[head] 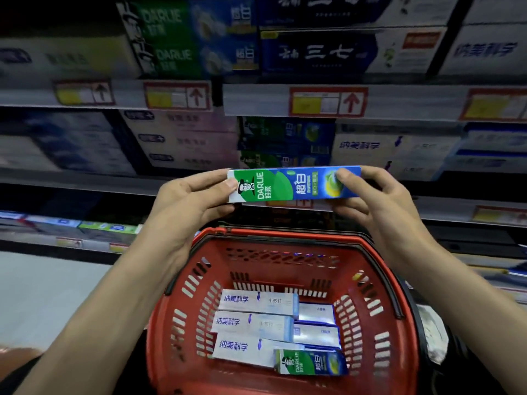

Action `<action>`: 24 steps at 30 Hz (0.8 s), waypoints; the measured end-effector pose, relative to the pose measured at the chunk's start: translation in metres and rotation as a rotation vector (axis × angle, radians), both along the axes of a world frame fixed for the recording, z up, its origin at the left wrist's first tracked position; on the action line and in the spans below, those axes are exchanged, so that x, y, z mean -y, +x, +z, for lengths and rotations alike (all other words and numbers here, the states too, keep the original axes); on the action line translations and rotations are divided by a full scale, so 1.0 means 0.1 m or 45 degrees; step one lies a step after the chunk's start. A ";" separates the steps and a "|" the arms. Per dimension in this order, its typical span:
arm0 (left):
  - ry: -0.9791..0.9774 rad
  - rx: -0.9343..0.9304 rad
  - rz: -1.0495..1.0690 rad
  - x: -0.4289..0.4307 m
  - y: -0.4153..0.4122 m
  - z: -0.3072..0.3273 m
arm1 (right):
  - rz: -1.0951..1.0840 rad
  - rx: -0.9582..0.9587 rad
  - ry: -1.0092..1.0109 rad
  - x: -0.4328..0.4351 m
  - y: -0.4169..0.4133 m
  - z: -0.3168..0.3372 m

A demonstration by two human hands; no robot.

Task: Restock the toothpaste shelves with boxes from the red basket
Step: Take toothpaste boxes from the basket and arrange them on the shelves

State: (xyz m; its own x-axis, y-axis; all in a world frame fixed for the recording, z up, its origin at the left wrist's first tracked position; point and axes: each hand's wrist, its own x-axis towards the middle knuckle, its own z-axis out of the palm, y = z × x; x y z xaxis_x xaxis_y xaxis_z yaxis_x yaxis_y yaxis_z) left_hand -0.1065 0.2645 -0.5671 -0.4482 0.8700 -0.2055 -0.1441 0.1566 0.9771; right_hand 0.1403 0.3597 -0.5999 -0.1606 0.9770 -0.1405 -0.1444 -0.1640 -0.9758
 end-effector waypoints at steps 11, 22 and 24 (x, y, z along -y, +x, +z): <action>-0.067 -0.061 0.052 -0.10 0.02 -0.13 | 0.017 -0.068 -0.167 0.05 -0.01 -0.11; -0.208 -0.098 0.164 -0.22 0.03 -0.27 | -0.026 -0.188 -0.230 -0.01 -0.06 -0.07; -0.210 -0.097 0.176 -0.23 0.02 -0.29 | -0.025 -0.215 -0.254 -0.01 -0.06 -0.05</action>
